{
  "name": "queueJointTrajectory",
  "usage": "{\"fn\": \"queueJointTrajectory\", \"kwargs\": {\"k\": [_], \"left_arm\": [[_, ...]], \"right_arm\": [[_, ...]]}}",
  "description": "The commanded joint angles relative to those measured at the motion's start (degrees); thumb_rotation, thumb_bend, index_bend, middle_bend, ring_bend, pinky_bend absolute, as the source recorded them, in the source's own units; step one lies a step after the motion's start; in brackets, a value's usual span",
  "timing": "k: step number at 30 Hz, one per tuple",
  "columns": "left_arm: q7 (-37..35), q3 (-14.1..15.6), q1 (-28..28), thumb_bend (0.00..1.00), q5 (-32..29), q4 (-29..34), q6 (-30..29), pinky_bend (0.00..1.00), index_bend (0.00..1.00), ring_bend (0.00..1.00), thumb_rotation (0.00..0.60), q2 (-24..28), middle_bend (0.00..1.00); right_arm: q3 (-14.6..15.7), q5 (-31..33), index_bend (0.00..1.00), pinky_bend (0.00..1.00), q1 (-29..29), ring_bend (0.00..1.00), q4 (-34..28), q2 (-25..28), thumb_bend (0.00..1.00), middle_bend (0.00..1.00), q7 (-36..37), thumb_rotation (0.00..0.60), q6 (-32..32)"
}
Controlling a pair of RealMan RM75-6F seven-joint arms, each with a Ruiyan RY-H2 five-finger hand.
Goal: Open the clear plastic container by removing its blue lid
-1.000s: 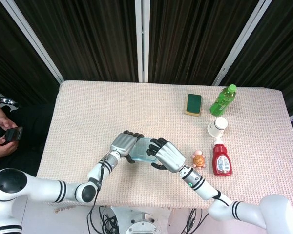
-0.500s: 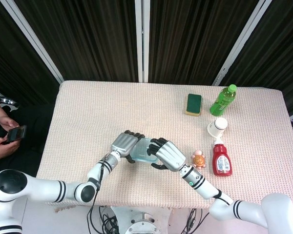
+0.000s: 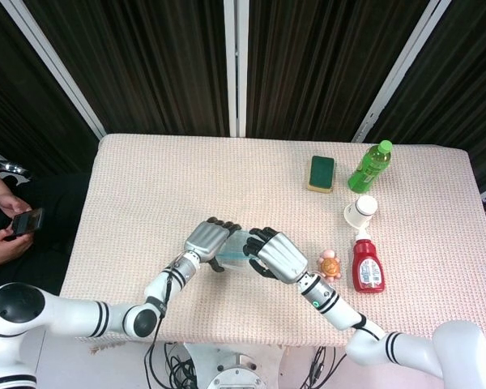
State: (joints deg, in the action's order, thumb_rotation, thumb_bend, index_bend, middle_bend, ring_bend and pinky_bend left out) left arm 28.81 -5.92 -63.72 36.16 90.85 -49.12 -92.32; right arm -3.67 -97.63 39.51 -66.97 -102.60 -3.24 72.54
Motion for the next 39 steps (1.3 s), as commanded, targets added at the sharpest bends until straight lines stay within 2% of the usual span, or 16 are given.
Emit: {"fn": "queueJointTrajectory", "kwargs": {"k": [1, 6, 9, 14, 18, 24, 33, 39], "left_arm": [[0.13, 0.18, 0.24, 0.09, 1.02, 0.9, -0.09, 0.15, 0.21, 0.19, 0.6, 0.62, 0.29], [0.86, 0.34, 0.16, 0.09, 1.22, 1.97, -0.3, 0.12, 0.14, 0.15, 0.6, 1.28, 0.23], [2.04, 0.58, -0.02, 0.09, 0.62, 2.51, -1.08, 0.09, 0.09, 0.11, 0.6, 1.6, 0.19], [3.54, 0.88, 0.51, 0.09, 0.37, 2.92, -3.89, 0.07, 0.06, 0.06, 0.6, 1.38, 0.16], [3.81, 0.91, 1.6, 0.09, 1.48, 2.86, -6.47, 0.07, 0.05, 0.06, 0.6, 1.19, 0.15], [3.12, 0.62, 3.12, 0.07, 2.74, 3.12, -7.57, 0.07, 0.04, 0.04, 0.6, 1.88, 0.14], [-0.09, 0.34, 6.1, 0.07, 4.35, 4.09, -7.36, 0.06, 0.01, 0.01, 0.6, 4.48, 0.1], [-3.33, 0.46, 8.79, 0.05, 6.39, 4.25, -7.55, 0.03, 0.0, 0.0, 0.6, 6.25, 0.03]], "right_arm": [[-0.15, 0.36, 0.51, 0.46, 0.21, 0.3, -0.03, -0.17, 0.57, 0.47, 0.34, 0.6, -0.44], [-0.57, 1.62, 0.52, 0.46, 0.74, 0.3, -2.34, 0.74, 0.54, 0.47, -0.53, 0.6, -2.5], [-1.26, 3.18, 0.54, 0.46, 0.78, 0.3, -5.14, 1.55, 0.43, 0.47, -1.8, 0.6, -3.81], [-2.36, 5.02, 0.63, 0.46, 0.43, 0.3, -8.08, 1.56, 0.36, 0.5, -5.26, 0.6, -4.14], [-2.84, 5.01, 0.72, 0.46, -0.24, 0.32, -7.17, 0.28, 0.34, 0.53, -5.83, 0.6, -2.12], [-3.47, 3.76, 0.78, 0.46, -0.63, 0.35, -4.13, -1.88, 0.33, 0.57, -5.06, 0.6, 1.32], [-3.92, 2.66, 0.83, 0.46, -0.36, 0.36, -1.88, -2.64, 0.33, 0.57, -4.45, 0.6, 3.17], [-4.14, 2.77, 0.84, 0.46, -0.8, 0.36, -1.99, -1.59, 0.33, 0.58, -4.85, 0.6, 4.01]]}}
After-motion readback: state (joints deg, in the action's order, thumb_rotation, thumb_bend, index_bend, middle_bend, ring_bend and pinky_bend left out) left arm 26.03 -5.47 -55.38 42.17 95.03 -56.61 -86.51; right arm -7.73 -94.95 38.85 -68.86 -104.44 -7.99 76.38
